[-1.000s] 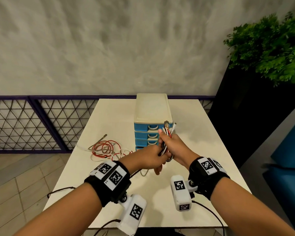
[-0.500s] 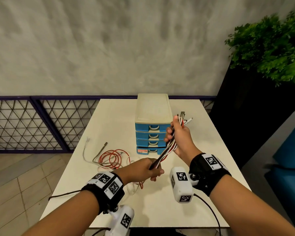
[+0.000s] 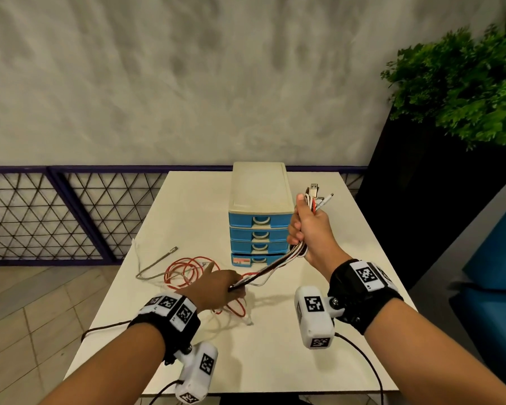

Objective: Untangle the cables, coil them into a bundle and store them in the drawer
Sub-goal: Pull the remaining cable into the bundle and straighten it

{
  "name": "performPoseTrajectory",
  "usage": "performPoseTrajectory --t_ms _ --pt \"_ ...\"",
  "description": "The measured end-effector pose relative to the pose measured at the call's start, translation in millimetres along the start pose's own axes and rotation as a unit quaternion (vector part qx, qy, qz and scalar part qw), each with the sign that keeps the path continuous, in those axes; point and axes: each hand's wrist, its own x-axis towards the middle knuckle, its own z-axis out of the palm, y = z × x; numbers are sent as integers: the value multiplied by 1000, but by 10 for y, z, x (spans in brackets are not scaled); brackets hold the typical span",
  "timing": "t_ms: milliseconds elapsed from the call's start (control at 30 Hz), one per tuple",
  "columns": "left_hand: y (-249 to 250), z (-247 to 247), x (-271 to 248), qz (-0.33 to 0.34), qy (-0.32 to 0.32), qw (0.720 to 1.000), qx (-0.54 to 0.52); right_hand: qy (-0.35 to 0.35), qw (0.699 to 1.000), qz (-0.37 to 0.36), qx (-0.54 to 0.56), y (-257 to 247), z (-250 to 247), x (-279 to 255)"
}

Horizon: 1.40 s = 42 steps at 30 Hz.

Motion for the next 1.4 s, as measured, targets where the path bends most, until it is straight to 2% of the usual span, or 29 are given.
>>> performPoseTrajectory --t_ms 100,167,300,367,467,600,667,767,867,933,1000,1067,1133,1200,1267,1400 --pt "181 -88 -5 20 -5 999 -38 -9 1000 4 3 -18 7 25" --pt "364 -159 -13 55 -11 993 -106 -22 1000 16 -3 2 34 1" --pt "694 -247 13 137 -49 954 -261 -55 998 34 8 31 69 -39" --pt "696 -273 18 118 -55 944 -302 -57 997 45 33 5 29 -26" --pt "547 -316 0 73 -43 956 -280 -41 995 50 80 -34 -87 28" --pt "411 -433 -74 59 -131 964 -222 -36 991 61 117 -69 -223 70" --pt "377 -485 -98 70 -180 943 -273 -47 989 69 121 -73 -263 75" --pt "356 -508 -107 91 -229 884 -398 -64 988 75 119 -56 -297 84" --pt "319 -509 -87 107 -229 868 -428 -75 989 81 102 -42 -308 85" --pt "299 -522 -78 98 -213 878 -417 -90 990 83 74 -41 -320 76" --pt "322 -545 -51 70 -158 919 -354 -110 990 84 30 -33 -313 65" --pt "369 -552 3 55 -80 970 -223 -128 987 88 -31 -12 -287 42" --pt "405 -559 43 48 -3 995 -84 -136 982 88 -99 33 -252 27" --pt "429 -584 50 58 64 996 18 -128 978 82 -142 77 -224 6" --pt "463 -637 40 86 112 988 56 -126 978 84 -146 107 -209 -17" --pt "557 -758 4 159 147 973 83 -178 967 145 -109 137 -193 -77"
